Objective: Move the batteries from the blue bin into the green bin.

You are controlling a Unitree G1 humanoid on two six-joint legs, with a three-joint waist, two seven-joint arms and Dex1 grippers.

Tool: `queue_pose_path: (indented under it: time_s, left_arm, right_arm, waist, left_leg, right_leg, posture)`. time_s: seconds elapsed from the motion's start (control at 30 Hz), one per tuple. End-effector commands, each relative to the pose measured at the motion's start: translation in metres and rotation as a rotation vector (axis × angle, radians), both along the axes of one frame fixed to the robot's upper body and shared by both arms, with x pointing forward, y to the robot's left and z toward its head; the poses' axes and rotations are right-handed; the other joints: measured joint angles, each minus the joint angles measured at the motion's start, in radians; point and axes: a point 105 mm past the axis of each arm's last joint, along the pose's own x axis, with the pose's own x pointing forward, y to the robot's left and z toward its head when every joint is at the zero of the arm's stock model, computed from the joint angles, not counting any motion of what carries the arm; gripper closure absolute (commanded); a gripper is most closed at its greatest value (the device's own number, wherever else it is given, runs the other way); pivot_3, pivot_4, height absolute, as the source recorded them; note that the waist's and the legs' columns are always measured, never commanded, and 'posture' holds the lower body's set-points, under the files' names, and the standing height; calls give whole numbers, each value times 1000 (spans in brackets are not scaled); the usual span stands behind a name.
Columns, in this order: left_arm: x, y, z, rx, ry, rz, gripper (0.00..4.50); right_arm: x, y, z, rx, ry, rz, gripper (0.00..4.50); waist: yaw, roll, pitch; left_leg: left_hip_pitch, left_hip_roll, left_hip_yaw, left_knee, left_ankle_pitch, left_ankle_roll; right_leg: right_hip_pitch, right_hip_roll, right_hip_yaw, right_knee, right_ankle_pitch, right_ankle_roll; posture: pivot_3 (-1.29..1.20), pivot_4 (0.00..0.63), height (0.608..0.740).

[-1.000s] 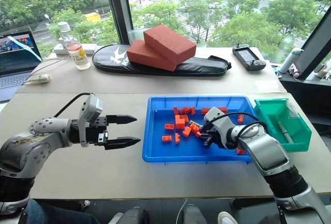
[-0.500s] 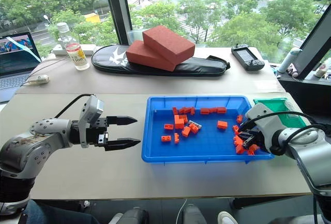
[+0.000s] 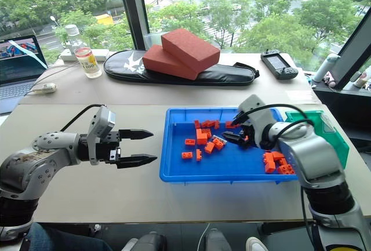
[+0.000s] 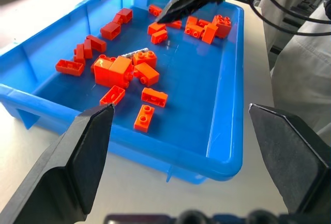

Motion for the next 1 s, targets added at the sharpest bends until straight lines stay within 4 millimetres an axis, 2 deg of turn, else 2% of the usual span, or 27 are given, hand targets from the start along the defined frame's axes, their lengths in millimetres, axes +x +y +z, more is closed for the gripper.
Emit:
queue_pose_path:
  time_s: [0.03, 0.27, 0.8, 0.83, 0.87, 1.0]
  left_arm:
    - [-4, -1, 10, 3, -50, -10, 0]
    - [-6, 1, 11, 4, -51, 1, 0]
    - [-7, 2, 10, 4, -48, 9, 0]
    - [-7, 2, 10, 4, -48, 9, 0]
    - [-7, 2, 11, 4, -48, 8, 0]
    - [-6, 2, 10, 7, -48, 6, 0]
  right_arm:
    - [16, 1, 3, -34, -60, 12, 706]
    - [30, -13, -10, -66, -46, 35, 706]
    - [28, -7, -39, -81, 27, 60, 706]
    - [28, -8, -40, -84, 31, 59, 1208]
    - [27, -8, -40, -85, 33, 59, 1327]
    - [25, -7, -41, -78, 39, 68, 2741]
  waist:
    - [0, 0, 0]
    - [0, 0, 0]
    - [-3, 0, 0]
    - [-3, 0, 0]
    - [-3, 0, 0]
    - [-3, 0, 0]
  left_leg:
    - [-1, -1, 0, 0, 0, 0]
    - [-1, 0, -1, 0, 0, 0]
    - [-1, 0, -1, 0, 0, 0]
    - [-1, 0, -1, 0, 0, 0]
    - [-1, 0, -1, 0, 0, 0]
    - [-1, 0, -1, 0, 0, 0]
  right_leg:
    - [0, 0, 0, 0, 0, 0]
    - [-1, 0, -1, 0, 0, 0]
    - [-1, 1, -1, 1, 0, 0]
    - [-1, 1, -1, 1, 0, 0]
    - [-1, 0, -1, 1, 0, 0]
    - [-1, 0, -1, 1, 0, 0]
  posture:
    - [0, 150, 740]
    - [0, 150, 740]
    - [0, 150, 740]
    - [0, 150, 740]
    - [0, 150, 740]
    - [0, 150, 740]
